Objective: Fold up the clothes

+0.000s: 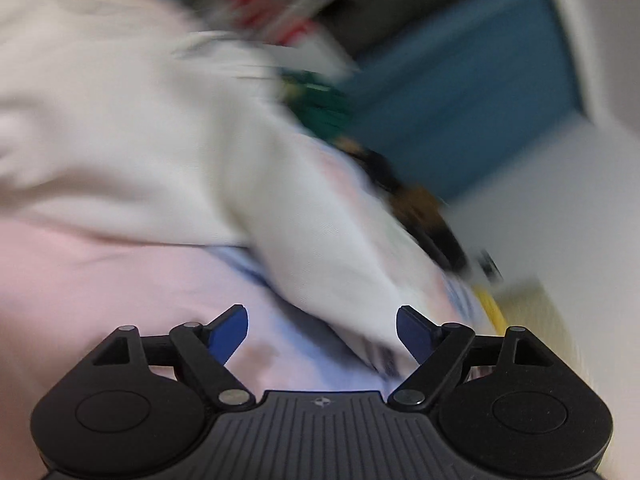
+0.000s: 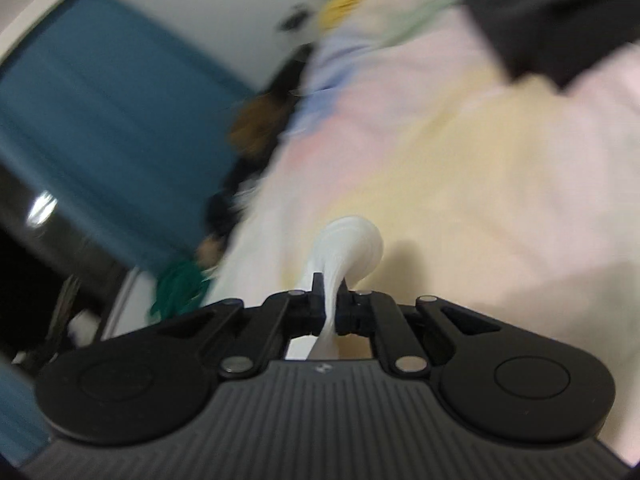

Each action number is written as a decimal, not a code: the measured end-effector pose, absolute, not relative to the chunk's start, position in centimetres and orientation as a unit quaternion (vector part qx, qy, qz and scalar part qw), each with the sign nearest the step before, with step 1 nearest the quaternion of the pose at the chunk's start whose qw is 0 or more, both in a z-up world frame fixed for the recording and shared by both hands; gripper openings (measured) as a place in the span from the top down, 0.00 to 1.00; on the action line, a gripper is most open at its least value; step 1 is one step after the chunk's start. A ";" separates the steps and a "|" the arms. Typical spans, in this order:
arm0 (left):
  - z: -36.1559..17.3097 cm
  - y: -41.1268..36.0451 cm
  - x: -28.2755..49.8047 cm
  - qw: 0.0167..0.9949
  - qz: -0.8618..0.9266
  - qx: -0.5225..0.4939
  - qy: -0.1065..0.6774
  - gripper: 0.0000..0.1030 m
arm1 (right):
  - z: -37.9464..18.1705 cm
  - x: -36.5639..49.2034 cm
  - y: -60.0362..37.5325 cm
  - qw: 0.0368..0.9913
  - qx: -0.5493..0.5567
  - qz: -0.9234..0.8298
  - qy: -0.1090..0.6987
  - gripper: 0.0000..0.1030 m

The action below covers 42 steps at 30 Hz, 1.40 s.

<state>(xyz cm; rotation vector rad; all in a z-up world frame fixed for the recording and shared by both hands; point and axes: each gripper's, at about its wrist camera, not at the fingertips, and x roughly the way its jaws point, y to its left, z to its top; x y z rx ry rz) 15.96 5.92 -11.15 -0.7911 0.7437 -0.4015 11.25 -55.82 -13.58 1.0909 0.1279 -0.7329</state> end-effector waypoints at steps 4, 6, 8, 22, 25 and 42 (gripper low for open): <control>-14.7 10.5 17.5 0.788 -0.090 -0.492 0.360 0.24 | -16.7 11.0 -56.7 0.761 0.527 -0.368 0.090 0.94; -16.1 12.3 17.8 0.761 -0.066 -0.544 0.348 0.31 | -16.5 11.2 -56.5 0.763 0.523 -0.368 0.091 0.94; -16.6 13.2 18.1 0.753 -0.049 -0.566 0.333 0.33 | -15.9 11.6 -56.1 0.771 0.513 -0.367 0.091 0.94; -14.3 15.1 18.2 0.793 0.018 -0.541 0.280 0.90 | -11.4 14.1 -53.0 0.817 0.465 -0.329 0.092 0.94; -10.4 18.5 15.4 0.808 0.013 -0.527 0.265 0.92 | -11.3 13.6 -52.8 0.819 0.463 -0.326 0.097 0.94; -2.7 29.6 7.2 0.840 0.069 -0.480 0.242 0.94 | -10.9 10.7 -52.5 0.792 0.484 -0.355 0.114 0.94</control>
